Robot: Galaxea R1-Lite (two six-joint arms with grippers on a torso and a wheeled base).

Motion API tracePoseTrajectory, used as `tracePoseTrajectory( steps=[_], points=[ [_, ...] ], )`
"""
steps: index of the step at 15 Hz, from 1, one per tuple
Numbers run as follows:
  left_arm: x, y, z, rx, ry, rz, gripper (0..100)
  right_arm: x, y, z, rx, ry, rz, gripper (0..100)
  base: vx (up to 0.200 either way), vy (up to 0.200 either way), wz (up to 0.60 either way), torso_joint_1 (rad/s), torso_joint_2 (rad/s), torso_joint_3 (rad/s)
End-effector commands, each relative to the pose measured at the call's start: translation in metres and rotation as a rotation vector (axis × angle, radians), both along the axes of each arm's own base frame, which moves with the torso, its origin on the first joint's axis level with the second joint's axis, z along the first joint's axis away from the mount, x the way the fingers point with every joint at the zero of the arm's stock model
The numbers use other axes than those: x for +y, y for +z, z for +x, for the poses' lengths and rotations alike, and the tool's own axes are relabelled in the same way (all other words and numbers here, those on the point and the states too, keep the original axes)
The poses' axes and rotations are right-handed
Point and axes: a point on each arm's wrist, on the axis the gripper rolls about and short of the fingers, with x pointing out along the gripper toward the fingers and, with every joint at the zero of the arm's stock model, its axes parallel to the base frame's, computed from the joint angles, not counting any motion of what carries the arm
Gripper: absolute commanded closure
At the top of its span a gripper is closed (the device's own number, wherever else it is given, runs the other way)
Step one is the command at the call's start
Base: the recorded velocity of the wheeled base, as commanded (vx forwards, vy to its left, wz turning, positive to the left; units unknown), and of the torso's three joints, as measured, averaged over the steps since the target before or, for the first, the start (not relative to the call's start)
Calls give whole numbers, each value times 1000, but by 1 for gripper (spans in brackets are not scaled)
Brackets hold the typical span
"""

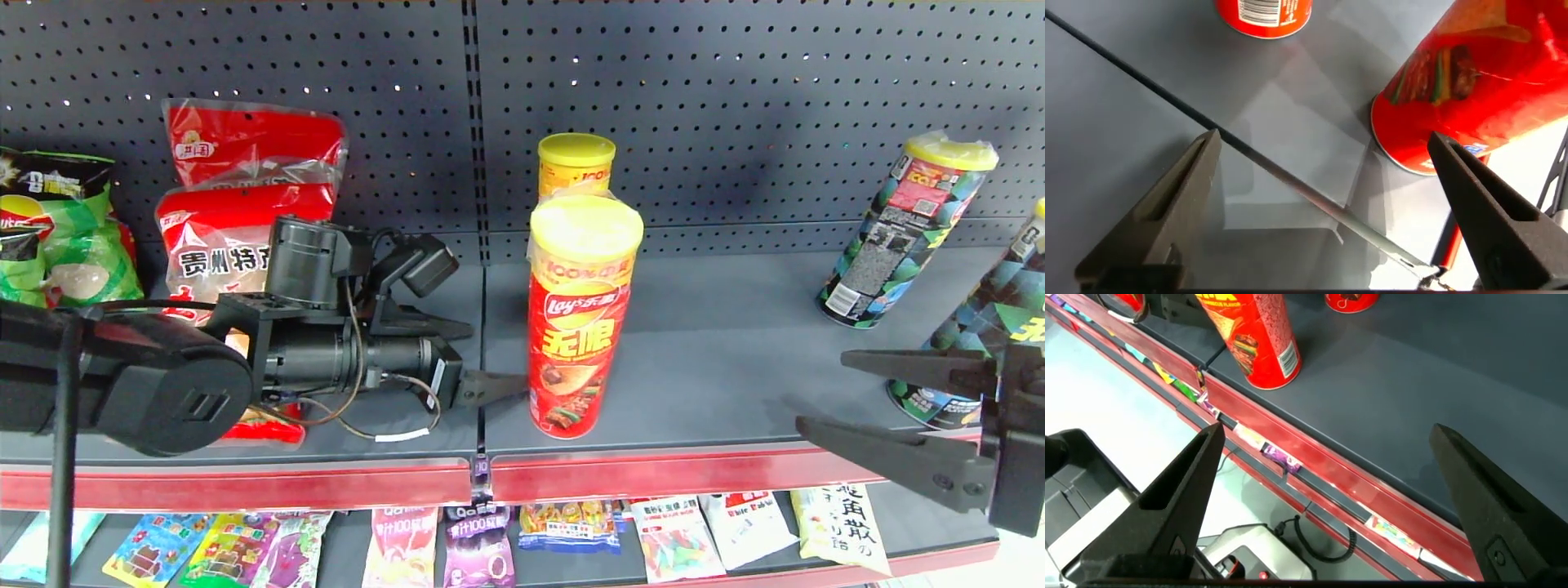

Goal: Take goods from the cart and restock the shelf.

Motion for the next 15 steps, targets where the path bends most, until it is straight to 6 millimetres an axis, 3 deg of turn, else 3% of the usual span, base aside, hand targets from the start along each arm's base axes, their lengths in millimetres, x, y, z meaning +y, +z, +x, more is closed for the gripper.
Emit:
tracePoseTrajectory(
  steps=[1,9,12,15],
  points=[
    [-2,0,1,-2,-5,-1,0,0,0,0,1,0,0,0,0,0,0,0,0,0],
    [1,4,-2,-11,9,-3,0,-1,-2,-1,5,0,-2,0,0,0,0,0,0,0],
    [34,17,-34,-30,60,-17,0,-7,-15,-13,8,15,-25,0,0,0,0,0,0,0],
    [90,24,-102,-82,189,-34,0,-29,-32,-49,-40,-12,-21,0,0,0,0,0,0,0]
  ],
)
